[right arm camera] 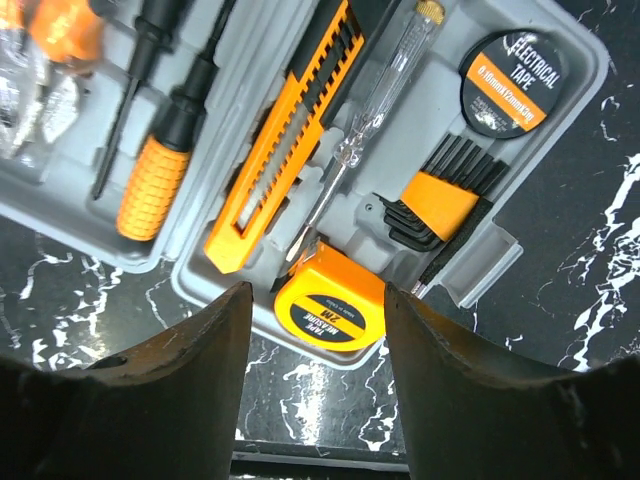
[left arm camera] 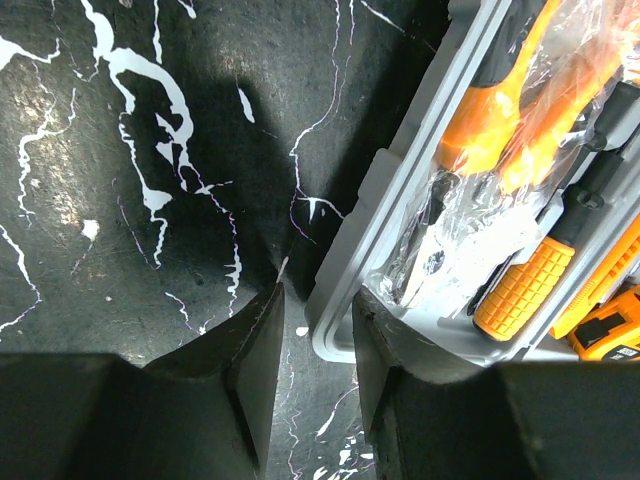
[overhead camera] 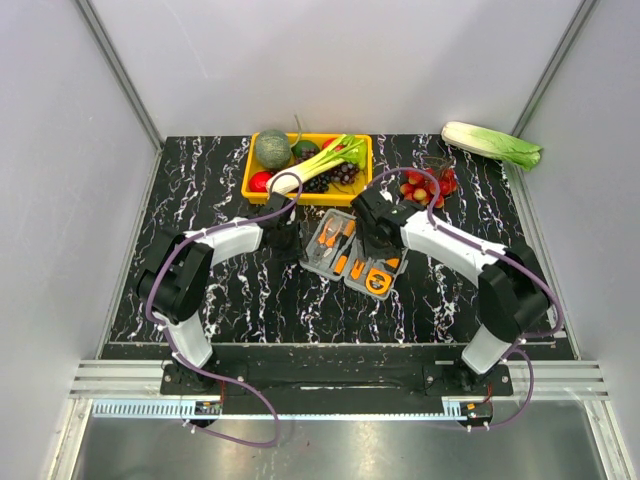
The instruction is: Pack the tool kit
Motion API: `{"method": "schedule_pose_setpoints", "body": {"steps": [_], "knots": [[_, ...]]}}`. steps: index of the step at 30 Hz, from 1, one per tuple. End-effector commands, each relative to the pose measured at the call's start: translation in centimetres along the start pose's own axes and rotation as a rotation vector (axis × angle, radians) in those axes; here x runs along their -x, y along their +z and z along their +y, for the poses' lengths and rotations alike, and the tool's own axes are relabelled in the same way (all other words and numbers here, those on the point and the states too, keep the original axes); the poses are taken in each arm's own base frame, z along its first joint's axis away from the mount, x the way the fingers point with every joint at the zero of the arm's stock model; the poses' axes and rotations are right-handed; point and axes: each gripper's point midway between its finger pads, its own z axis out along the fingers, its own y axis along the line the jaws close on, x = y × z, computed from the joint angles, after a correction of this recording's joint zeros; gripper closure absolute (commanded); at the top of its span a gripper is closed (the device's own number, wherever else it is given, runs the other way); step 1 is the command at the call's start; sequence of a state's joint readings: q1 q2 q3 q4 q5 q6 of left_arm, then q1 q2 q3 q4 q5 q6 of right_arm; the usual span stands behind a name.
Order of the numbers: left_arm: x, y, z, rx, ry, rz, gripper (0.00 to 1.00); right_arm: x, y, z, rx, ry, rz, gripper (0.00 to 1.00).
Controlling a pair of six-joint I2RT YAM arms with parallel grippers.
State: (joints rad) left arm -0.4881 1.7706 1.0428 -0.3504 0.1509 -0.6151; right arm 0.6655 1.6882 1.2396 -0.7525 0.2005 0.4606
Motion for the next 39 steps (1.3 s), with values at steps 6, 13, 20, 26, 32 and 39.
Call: {"method": "schedule_pose_setpoints", "body": {"steps": [6, 13, 20, 26, 32, 39], "knots": [[-1.2, 0.0, 0.2, -0.010, -0.044, 0.049, 0.64, -1.1, -1.3, -0.5, -0.034, 0.111, 0.044, 0.40], [-3.9, 0.0, -1.2, -0.126, -0.135, 0.129, 0.71, -3.3, -0.5, -1.4, -0.101, 0.268, 0.090, 0.38], [-6.2, -0.4, -1.9, -0.172, -0.190, 0.176, 0.78, -3.0, 0.3, -1.9, -0.139, 0.362, 0.040, 0.37], [-7.0, -1.2, -1.8, -0.156, -0.264, 0.159, 0.78, -2.4, 0.5, -3.3, -0.214, 0.391, -0.019, 0.39], [-5.8, -2.2, -1.2, -0.106, -0.243, 0.090, 0.59, -2.3, 0.7, -4.0, -0.252, 0.367, -0.034, 0.43], [-3.8, -3.4, -1.4, -0.085, -0.198, 0.012, 0.49, -3.4, 1.8, -3.4, -0.221, 0.335, 0.017, 0.53]]}}
